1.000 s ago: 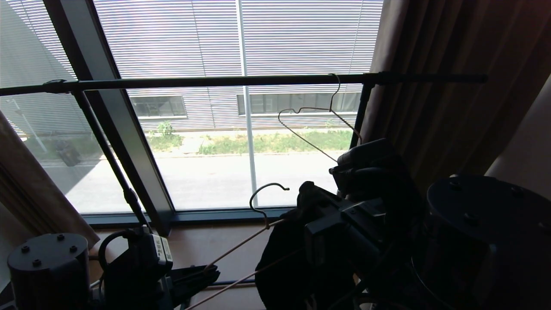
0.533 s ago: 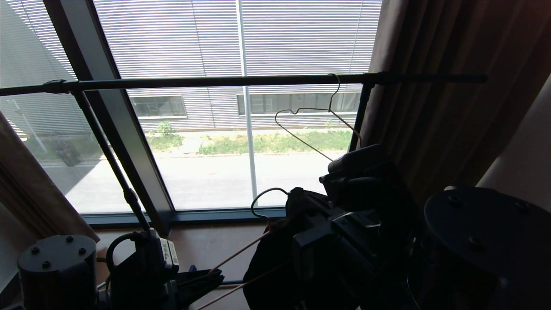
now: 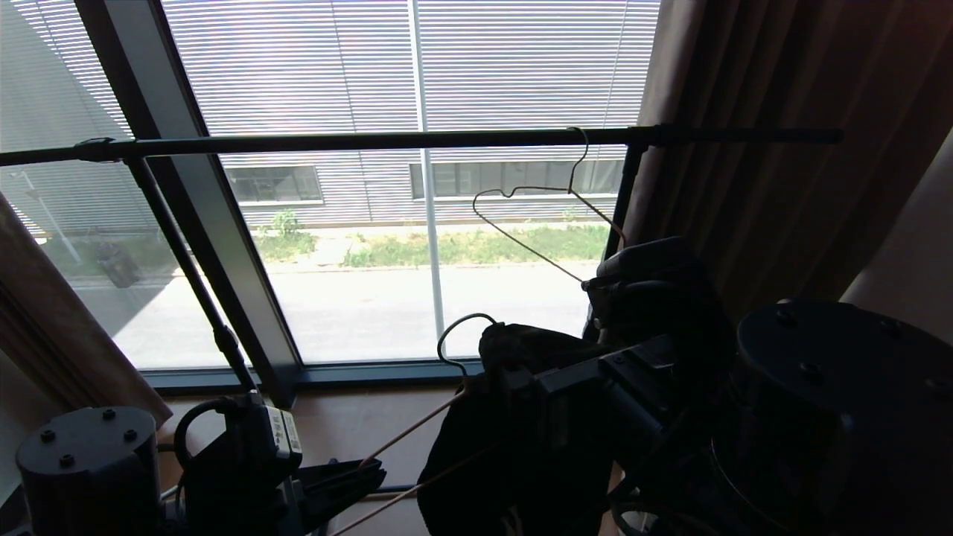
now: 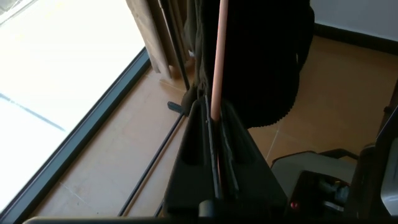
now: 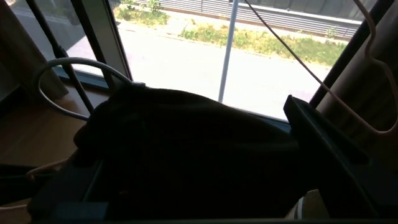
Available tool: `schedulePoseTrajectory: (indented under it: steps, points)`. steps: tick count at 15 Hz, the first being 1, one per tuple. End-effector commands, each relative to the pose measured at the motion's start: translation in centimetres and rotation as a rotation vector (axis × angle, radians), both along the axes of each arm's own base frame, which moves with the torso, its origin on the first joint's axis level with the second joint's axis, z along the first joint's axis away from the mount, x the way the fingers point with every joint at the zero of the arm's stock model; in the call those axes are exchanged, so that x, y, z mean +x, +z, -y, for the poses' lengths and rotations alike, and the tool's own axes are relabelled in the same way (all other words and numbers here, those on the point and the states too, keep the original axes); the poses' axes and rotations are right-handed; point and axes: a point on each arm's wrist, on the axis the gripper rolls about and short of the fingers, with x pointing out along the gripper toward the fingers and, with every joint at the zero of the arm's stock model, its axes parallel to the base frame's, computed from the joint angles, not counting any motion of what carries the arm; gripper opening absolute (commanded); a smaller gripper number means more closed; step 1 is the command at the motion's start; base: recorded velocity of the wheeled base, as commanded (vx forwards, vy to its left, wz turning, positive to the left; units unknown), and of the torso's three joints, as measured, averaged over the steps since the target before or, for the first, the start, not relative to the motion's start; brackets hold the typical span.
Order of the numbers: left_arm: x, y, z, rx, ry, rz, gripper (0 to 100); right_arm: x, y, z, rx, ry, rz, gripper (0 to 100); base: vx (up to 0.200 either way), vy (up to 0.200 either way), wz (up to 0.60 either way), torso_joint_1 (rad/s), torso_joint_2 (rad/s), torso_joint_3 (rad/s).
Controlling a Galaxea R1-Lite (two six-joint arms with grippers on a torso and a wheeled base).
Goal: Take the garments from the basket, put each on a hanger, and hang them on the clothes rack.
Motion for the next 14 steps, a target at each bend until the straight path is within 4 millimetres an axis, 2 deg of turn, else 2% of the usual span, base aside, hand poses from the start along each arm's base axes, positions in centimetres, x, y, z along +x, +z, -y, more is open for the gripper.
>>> schedulePoseTrajectory:
  steps: [1, 7, 14]
  points:
    - [-0.1, -0.1, 0.0, -0.001, -0.003, -0.005, 0, 0.6, -0.5, -0.5, -0.01, -0.014, -0.006, 100, 0.0, 0.0, 0.0, 0.0, 0.0, 0.0]
    - [-0.7, -0.3, 0.5, 0.006, -0.041, -0.016, 0, 2.1, -1.3, -1.3, -0.014, -0.07, -0.016, 100, 0.0, 0.0, 0.0, 0.0, 0.0, 0.0]
    - [-0.4, 0.1, 0.5, -0.023, -0.026, 0.002, 0, 1.9, -1.3, -1.3, -0.018, -0.069, -0.015, 100, 0.0, 0.0, 0.0, 0.0, 0.0, 0.0]
